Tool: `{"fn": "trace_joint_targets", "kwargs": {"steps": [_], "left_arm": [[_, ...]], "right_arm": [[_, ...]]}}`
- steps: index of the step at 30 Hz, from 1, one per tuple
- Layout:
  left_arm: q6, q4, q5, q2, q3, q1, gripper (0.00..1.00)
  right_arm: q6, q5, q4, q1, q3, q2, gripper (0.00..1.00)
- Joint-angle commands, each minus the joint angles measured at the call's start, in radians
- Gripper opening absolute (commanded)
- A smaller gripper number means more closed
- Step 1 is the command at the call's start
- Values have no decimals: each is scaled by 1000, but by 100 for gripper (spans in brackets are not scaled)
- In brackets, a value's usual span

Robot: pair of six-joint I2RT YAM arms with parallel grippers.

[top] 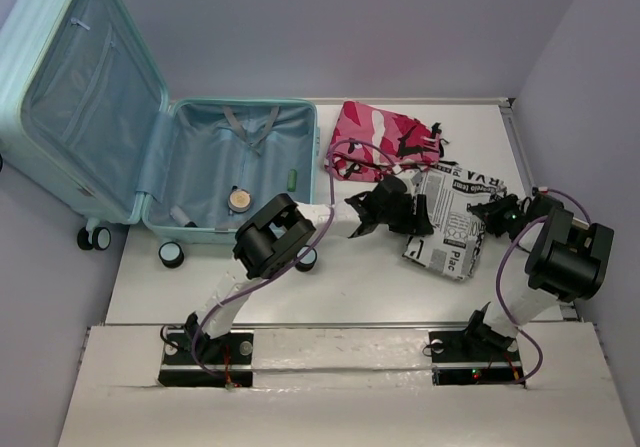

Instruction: Pack the luggage

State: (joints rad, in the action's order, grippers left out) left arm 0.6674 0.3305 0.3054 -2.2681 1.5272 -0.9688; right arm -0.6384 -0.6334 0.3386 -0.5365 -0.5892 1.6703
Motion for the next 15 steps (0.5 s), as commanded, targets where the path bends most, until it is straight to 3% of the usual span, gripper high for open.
{"fn": "trace_joint_targets", "kwargs": {"steps": [1, 4, 9, 15], "left_arm": [[24, -1, 11, -37, 10, -34, 59], [29, -2, 11, -54, 25, -41, 50], [32, 21, -8, -38, 4, -44, 9], [6, 53, -44, 99, -45, -45, 6]], "right_arm": [[-64, -120, -6, 27, 74, 37, 17], [-115, -146, 130, 27, 114, 17, 13], [-167, -123, 203, 27, 186, -93, 8], [-198, -91, 183, 27, 230, -333, 7]]}}
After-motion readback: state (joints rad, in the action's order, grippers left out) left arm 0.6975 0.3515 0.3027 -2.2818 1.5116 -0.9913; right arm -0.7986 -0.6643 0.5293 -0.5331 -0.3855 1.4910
